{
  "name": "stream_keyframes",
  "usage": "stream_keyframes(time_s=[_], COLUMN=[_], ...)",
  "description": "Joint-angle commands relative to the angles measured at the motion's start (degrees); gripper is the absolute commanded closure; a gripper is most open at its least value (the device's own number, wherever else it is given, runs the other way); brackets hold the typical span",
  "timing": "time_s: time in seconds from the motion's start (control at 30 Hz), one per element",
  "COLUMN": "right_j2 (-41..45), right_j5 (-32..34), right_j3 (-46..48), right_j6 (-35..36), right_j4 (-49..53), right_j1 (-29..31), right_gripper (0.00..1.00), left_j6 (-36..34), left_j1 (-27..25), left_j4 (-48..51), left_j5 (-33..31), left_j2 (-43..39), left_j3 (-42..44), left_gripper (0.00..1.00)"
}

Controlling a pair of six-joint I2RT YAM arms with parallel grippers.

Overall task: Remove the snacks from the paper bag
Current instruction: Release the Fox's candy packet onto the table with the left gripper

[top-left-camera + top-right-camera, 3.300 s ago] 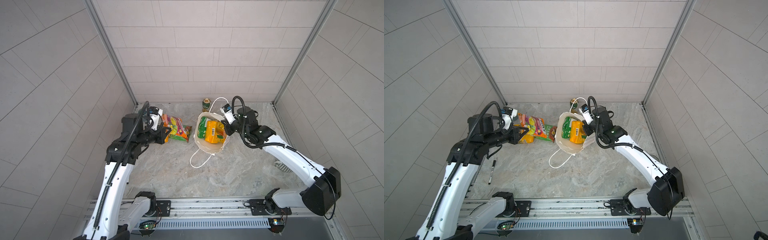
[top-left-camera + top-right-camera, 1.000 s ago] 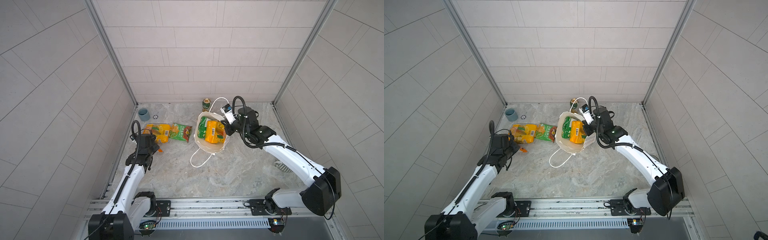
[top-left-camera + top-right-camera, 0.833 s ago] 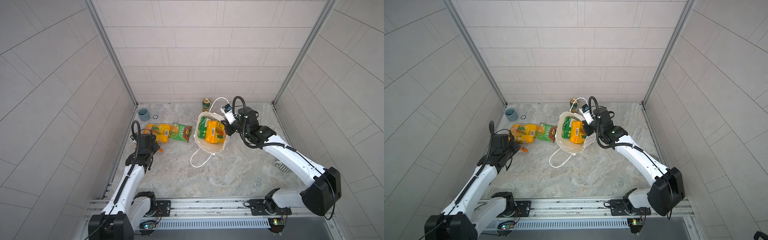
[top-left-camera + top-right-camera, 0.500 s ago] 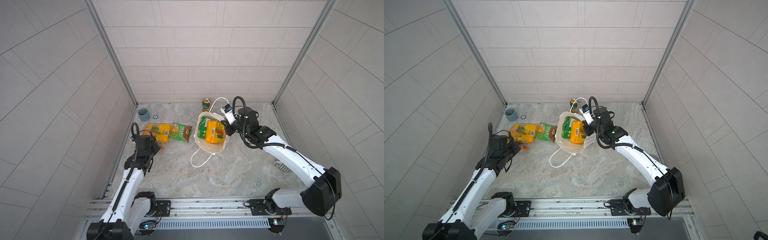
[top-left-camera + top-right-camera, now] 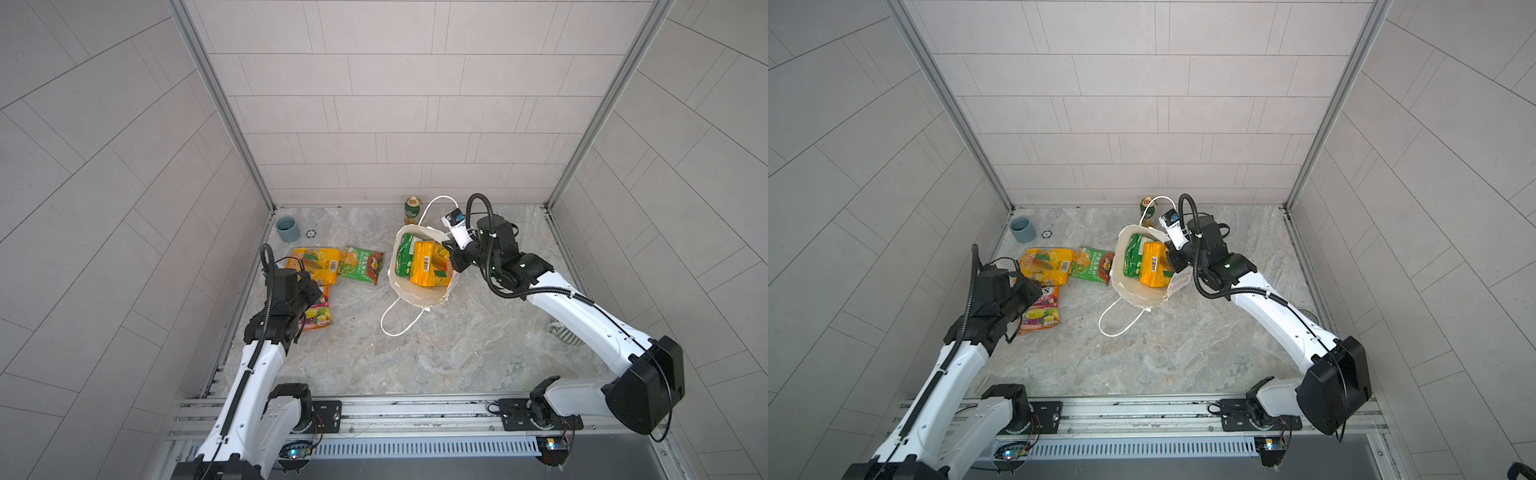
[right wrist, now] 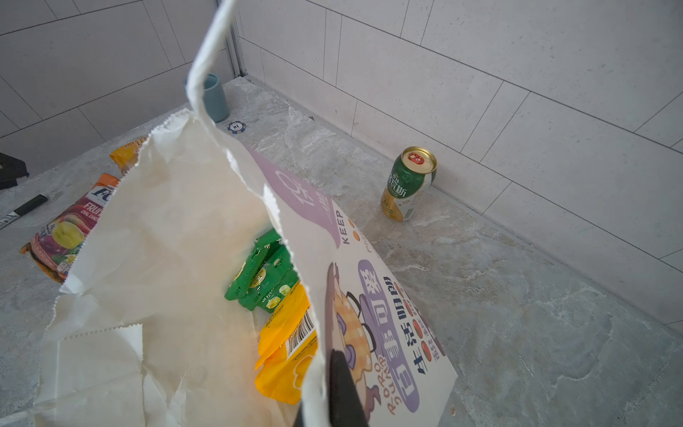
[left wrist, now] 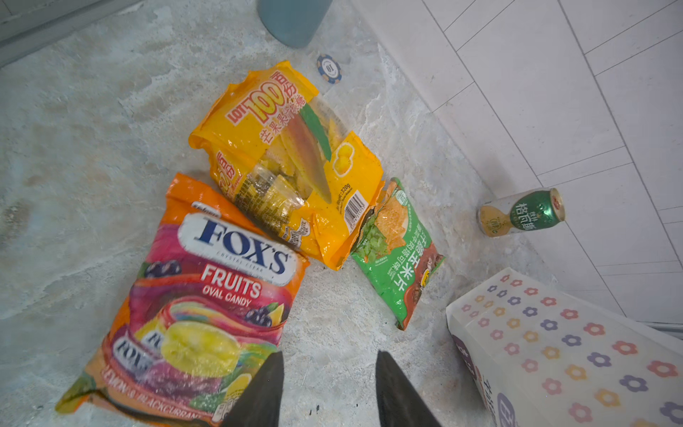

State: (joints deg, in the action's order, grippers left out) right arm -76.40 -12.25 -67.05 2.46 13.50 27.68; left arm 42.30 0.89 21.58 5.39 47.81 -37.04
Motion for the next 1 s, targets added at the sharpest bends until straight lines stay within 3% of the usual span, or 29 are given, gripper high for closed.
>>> stream_keyframes(time_s=[0.0,0.13,0.27,0.37,0.43,0.5,0.7,0.97], right_j2=[2.4,2.3,2.1,2.2,2.3,2.3,2.6,2.4], right_j5=[-0.1,0.1,-0.1,-0.2,-0.3,-0.4,0.2,0.1], right_j3=[0.1,0.1,-0.1,-0.2,-0.2,-0.2,0.0,-0.1], right_j6=[-1.0,-0.9,-1.0,-1.0,-1.0,-1.1,-0.9,-0.9], right_j4=[-2.0,-2.0,-1.8,-1.8,-1.7,-1.7,-1.7,-1.9], right_j1=[-0.3,-0.3,-0.3,-0.3,-0.3,-0.3,-0.3,-0.3], right_gripper=[0.94,0.94,0.94,0.94,0.94,0.94,0.94,0.94], left_j6=[-3.1,-6.8,-7.5,-7.3,-7.2,-8.7,-11.8,-11.9], left_j1=[0.1,-1.2,-2.9,-2.8,-2.8,-2.7,-2.8,-2.8], left_j4=[0.9,2.2,5.8,9.8,9.1,7.9,14.5,14.6], left_j5=[1.6,0.0,-1.6,-3.6,-5.4,-5.2,-12.9,-14.9], left_j2=[-1.7,-1.6,4.3,10.5,13.9,17.6,28.5,35.9], left_j3=[-3.2,-6.1,-7.2,-7.9,-7.0,-7.2,-11.8,-12.0], left_gripper=[0.53,0.49,0.49,0.37,0.24,0.17,0.11,0.09])
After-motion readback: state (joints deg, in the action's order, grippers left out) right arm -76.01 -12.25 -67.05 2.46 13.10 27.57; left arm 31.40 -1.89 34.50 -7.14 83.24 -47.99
